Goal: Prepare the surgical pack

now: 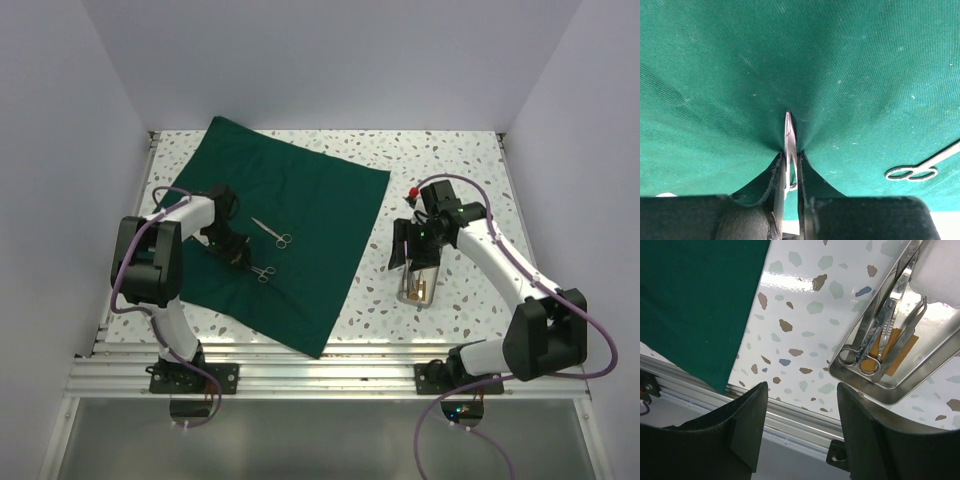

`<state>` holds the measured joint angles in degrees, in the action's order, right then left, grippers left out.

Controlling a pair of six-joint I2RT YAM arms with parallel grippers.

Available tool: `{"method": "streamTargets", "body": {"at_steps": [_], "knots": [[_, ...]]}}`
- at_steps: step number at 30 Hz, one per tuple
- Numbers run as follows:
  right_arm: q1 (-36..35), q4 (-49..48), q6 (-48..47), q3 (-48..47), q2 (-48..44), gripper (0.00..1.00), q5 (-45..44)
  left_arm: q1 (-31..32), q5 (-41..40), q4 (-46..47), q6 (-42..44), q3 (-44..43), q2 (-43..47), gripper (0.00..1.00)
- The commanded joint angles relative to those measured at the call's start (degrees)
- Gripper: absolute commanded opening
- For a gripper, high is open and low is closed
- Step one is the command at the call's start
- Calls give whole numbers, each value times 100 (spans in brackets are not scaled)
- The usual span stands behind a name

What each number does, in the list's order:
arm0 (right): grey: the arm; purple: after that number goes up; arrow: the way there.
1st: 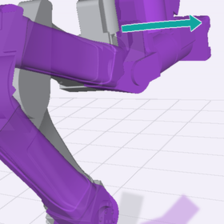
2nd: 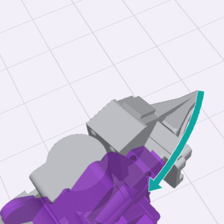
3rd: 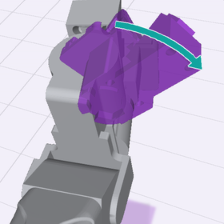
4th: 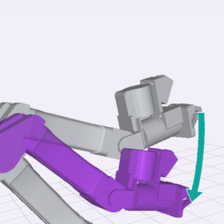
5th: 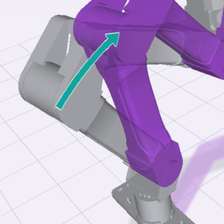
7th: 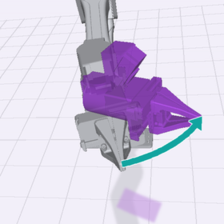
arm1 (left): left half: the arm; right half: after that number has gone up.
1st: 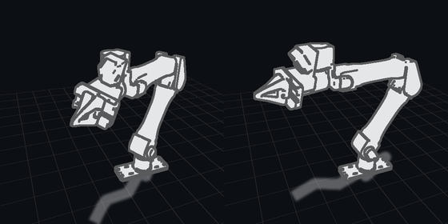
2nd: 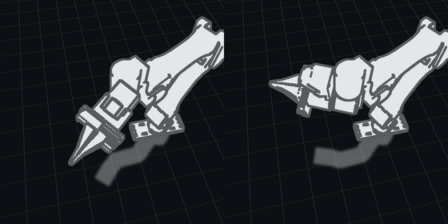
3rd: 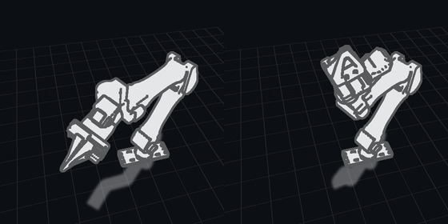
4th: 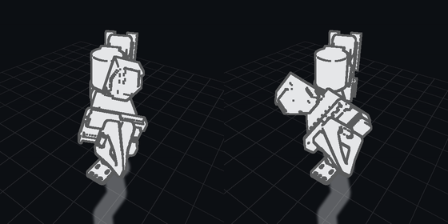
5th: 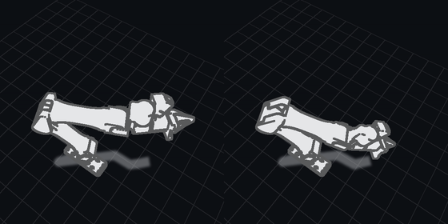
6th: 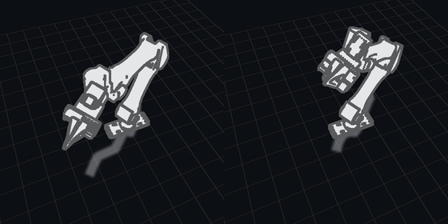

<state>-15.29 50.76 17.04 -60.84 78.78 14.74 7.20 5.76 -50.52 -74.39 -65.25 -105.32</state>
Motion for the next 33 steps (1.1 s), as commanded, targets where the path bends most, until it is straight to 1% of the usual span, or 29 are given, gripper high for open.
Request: {"method": "streamTargets", "body": {"at_steps": [1,5,10,12,16,18,24,25,26,30,31,33], "knots": [[-62,-75,-43,-209,-56,61,117,-43,-312,-203,188,109,20,15],[-71,-75,-16,-183,-100,61,108,-43,-321,-230,258,197,143,15],[-97,-75,-25,-191,-100,62,99,-43,-435,-423,381,48,143,15],[-115,-84,-25,-183,-91,62,99,-35,-470,-476,408,-5,169,19],[-123,-102,-25,-165,-109,62,108,-35,-479,-476,434,-66,213,31],[-115,-102,-34,-148,-118,62,116,-35,-479,-467,460,-93,196,31],[-124,-119,-43,-112,-153,62,108,-35,-427,-397,496,-119,91,18],[-123,-111,-43,-104,-144,62,108,-35,-427,-388,496,-145,99,13],[-132,-128,-51,-104,-135,62,116,-35,-427,-388,496,-146,117,11],[-132,-137,-51,-104,-118,62,125,-35,-453,-406,513,-146,152,5],[-141,-146,-43,-104,-126,62,134,-35,-444,-397,513,-137,178,1],[-141,-137,-51,-130,-118,62,134,-26,-435,-380,522,-119,231,0]]}}
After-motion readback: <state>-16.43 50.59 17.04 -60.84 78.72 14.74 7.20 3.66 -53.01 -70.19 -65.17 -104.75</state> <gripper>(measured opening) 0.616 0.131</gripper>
